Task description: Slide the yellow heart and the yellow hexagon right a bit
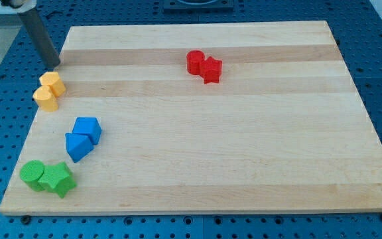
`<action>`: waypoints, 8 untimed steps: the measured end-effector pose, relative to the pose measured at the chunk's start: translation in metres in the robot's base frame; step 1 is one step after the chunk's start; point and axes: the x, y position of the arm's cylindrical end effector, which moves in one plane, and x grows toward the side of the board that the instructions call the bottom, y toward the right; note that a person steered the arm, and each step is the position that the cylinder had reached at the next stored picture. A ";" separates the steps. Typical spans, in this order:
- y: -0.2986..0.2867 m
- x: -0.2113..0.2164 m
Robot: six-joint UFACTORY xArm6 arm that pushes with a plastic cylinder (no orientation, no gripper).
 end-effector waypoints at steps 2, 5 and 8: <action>0.000 0.057; 0.037 0.070; 0.018 0.050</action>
